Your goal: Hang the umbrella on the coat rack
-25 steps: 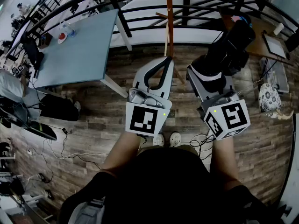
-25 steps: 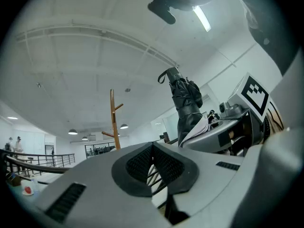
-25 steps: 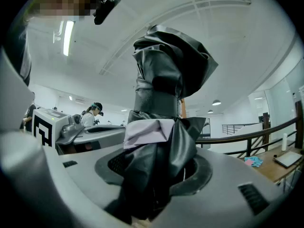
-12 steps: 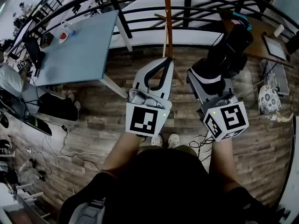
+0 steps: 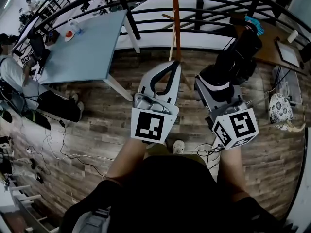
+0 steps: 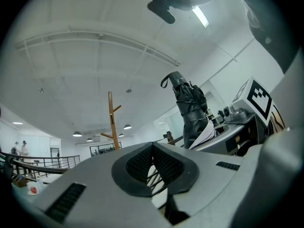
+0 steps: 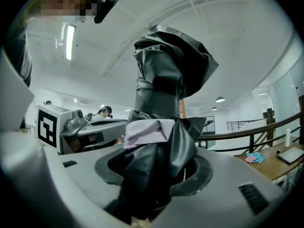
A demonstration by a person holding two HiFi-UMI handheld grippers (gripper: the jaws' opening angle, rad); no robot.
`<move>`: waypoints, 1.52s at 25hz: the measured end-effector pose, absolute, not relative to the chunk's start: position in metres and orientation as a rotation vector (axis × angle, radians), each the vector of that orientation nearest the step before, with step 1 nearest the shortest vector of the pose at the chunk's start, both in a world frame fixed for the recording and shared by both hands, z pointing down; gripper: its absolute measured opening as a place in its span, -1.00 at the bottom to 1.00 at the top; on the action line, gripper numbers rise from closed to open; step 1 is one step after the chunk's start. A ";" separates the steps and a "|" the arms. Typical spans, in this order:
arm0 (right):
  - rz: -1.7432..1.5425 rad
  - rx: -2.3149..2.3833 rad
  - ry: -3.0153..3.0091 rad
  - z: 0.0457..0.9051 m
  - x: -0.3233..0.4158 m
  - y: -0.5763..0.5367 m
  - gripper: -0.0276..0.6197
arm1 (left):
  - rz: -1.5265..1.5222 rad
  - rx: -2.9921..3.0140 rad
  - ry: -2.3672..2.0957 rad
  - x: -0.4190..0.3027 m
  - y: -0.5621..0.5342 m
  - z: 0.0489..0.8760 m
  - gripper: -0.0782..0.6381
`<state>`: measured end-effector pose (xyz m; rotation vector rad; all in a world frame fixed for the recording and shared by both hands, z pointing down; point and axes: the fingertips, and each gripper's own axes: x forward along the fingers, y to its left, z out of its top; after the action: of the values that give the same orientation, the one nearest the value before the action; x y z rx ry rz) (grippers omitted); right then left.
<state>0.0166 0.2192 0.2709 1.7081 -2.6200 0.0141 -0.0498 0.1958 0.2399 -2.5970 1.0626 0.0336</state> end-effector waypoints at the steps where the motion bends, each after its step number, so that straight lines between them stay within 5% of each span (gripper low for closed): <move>1: 0.020 1.706 -2.624 0.271 0.018 0.221 -0.18 | 0.031 -2.593 1.064 -0.050 0.196 0.239 -0.75; 38: -0.027 1.764 -2.504 0.277 0.061 0.058 -0.18 | 0.117 -2.568 0.986 -0.004 0.019 0.207 -0.75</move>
<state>0.0609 0.0584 0.2772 1.7641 -2.5039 -0.0270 -0.0036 0.0193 0.2074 -2.5680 0.9855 0.1173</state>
